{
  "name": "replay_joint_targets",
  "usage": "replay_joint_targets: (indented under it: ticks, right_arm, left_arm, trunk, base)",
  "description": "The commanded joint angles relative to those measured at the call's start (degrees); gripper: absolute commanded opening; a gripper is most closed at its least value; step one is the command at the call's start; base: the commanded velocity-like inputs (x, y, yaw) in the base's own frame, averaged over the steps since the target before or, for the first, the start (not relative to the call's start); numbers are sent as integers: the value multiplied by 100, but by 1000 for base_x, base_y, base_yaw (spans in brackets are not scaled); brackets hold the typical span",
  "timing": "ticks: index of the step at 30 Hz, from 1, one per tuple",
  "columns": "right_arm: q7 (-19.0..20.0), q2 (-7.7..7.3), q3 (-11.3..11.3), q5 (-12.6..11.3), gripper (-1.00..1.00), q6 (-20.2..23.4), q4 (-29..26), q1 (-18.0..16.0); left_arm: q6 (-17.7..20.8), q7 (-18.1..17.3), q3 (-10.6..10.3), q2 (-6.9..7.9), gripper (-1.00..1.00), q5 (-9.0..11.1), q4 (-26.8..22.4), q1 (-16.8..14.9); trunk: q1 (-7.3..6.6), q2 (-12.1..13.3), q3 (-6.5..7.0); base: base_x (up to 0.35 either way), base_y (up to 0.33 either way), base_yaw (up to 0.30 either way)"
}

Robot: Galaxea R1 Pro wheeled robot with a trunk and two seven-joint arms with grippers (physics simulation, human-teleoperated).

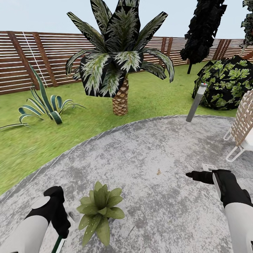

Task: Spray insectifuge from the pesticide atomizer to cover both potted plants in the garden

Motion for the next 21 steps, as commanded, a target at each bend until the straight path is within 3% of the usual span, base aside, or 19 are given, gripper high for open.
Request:
replay_joint_targets:
  ticks: [1,7,14,21]
  right_arm:
    - [52,3,-16,60,100,16,-6,-4]
    - [53,4,-16,60,100,16,-6,-4]
    - [51,7,-16,60,100,16,-6,-4]
    - [53,4,-16,60,100,16,-6,-4]
  left_arm:
    - [42,-49,21,0,-100,-48,35,-4]
    - [69,-49,54,13,-100,-47,15,-10]
    - [80,-49,63,290,-100,-38,-188,-30]
    - [80,-49,65,305,-100,-31,-485,-37]
  trunk:
    - [-1,-2,-5]
    - [-1,-2,-5]
    - [-1,-2,-5]
    - [-1,-2,-5]
  base:
    - [0,0,0]
    - [0,0,0]
    - [0,0,0]
    - [0,0,0]
